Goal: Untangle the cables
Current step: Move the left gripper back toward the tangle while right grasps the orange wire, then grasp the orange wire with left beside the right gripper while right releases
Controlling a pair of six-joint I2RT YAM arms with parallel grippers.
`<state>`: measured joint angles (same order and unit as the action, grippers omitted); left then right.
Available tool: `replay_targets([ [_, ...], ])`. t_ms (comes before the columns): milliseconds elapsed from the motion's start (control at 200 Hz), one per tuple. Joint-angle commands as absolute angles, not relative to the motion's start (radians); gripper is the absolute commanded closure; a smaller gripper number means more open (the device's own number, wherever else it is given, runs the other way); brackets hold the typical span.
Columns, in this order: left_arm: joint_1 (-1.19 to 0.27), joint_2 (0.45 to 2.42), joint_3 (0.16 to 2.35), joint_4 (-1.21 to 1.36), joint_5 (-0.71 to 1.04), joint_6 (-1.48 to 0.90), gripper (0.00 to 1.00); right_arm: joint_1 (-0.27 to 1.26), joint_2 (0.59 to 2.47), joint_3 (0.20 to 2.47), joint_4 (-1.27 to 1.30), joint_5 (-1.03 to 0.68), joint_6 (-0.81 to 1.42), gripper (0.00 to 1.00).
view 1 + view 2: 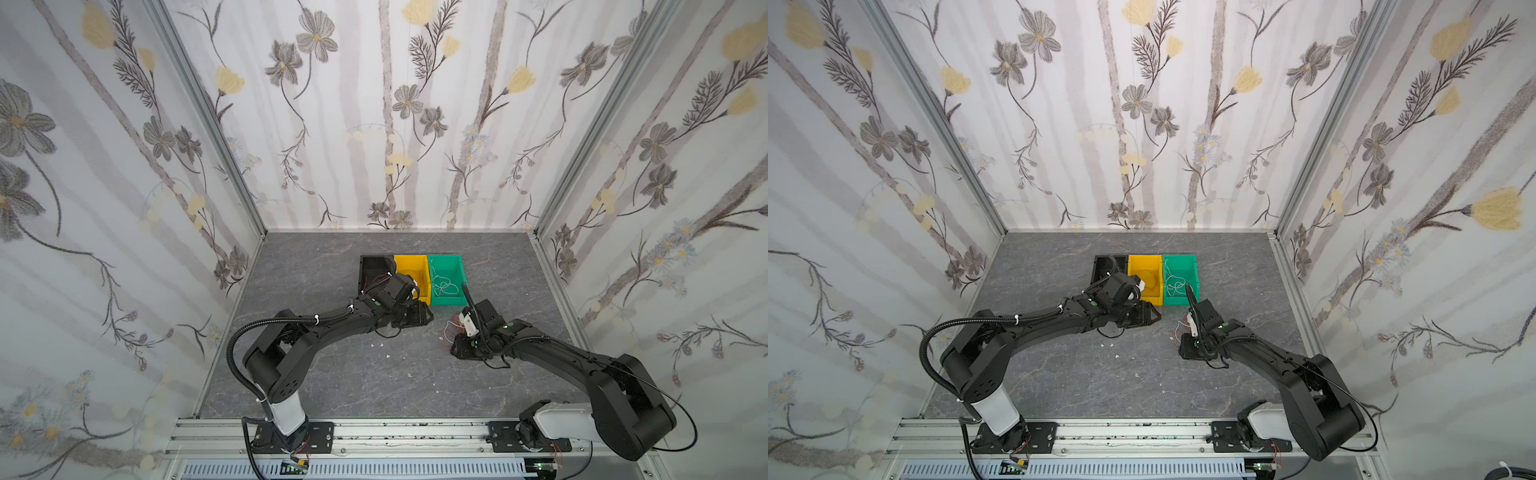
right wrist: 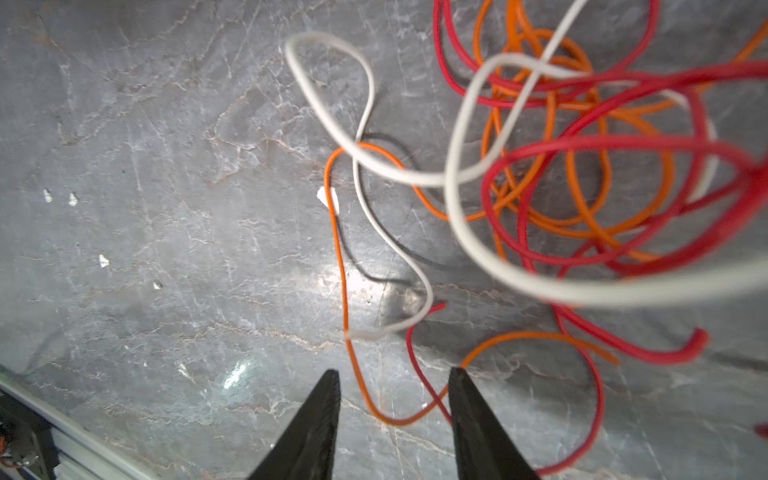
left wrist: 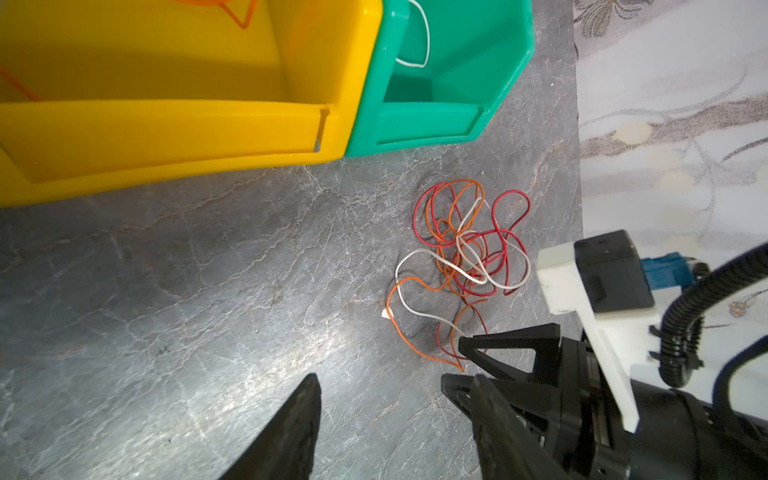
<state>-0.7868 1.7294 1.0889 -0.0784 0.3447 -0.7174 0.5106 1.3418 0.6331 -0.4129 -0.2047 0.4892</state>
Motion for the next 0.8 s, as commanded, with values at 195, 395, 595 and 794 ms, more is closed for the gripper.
replay_targets([
  [195,-0.788,1.681,1.025,-0.013,0.325,-0.745,0.41,0.544,1.349,0.659,-0.394,-0.162,0.506,0.84],
  [395,-0.787,1.652,0.981,0.033,0.345,-0.777,0.41,0.551,1.305,0.693,-0.424,-0.192,0.498,0.92],
  [595,-0.786,1.621,0.939,0.099,0.406,-0.826,0.41,0.556,1.249,0.706,-0.385,-0.288,0.473,0.95],
  [794,-0.787,1.59,0.871,0.17,0.435,-0.889,0.41,0.561,1.248,0.696,-0.325,-0.374,0.456,0.97],
])
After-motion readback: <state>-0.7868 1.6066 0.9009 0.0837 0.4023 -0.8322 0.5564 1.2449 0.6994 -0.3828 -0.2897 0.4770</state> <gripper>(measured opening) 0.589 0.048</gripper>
